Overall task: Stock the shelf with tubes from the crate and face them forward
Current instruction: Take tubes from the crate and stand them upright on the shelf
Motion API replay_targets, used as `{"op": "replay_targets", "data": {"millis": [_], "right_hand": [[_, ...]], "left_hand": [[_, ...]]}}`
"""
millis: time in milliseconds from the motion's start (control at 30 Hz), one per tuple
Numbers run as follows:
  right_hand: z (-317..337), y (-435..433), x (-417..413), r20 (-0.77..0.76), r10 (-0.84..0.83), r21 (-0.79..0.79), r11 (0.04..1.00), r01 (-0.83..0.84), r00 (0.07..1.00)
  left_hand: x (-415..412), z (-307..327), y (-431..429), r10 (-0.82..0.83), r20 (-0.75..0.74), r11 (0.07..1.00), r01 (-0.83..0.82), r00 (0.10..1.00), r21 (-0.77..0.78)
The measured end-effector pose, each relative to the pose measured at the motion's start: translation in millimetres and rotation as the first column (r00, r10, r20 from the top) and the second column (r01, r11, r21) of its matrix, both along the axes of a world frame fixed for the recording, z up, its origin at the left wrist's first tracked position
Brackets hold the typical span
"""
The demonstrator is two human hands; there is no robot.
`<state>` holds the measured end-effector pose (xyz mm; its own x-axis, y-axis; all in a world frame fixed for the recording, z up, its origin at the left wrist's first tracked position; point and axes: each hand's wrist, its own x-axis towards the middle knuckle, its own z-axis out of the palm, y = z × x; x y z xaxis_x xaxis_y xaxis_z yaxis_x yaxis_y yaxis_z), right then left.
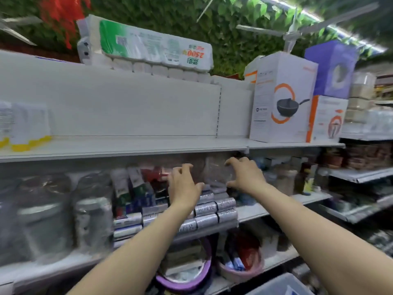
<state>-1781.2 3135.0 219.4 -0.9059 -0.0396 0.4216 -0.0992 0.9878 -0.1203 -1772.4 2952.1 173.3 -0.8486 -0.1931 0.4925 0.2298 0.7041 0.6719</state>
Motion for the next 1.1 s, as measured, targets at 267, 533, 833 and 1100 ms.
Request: {"op": "replay_targets", "data": {"millis": [267, 533, 833, 1100], "right_hand": [[-86, 148, -8, 0.166, -0.124, -0.039, 0.99, 0.132, 0.978], [-170, 258, -68, 0.346, -0.224, 0.005, 0.971, 0.237, 0.911], [-306, 350, -154, 0.614, -0.187, 0.005, 0.972, 0.233, 0.766], [-434, 404, -182, 0.83, -0.065, -0.125, 0.946, 0.299, 0.554]], "left_hand": [[-24, -82, 153, -0.135, 0.145, 0.974, 0.158, 0.98, -0.163], [-93, -173, 267, -0.224, 0.314, 0.94, 0.289, 0.923, -0.181], [-180, -302, 352, -0.156, 0.634, 0.948, 0.294, 0.758, -0.118], [-194, -414, 381, -0.042, 0.867, 0.97, 0.23, 0.497, -0.084]]}}
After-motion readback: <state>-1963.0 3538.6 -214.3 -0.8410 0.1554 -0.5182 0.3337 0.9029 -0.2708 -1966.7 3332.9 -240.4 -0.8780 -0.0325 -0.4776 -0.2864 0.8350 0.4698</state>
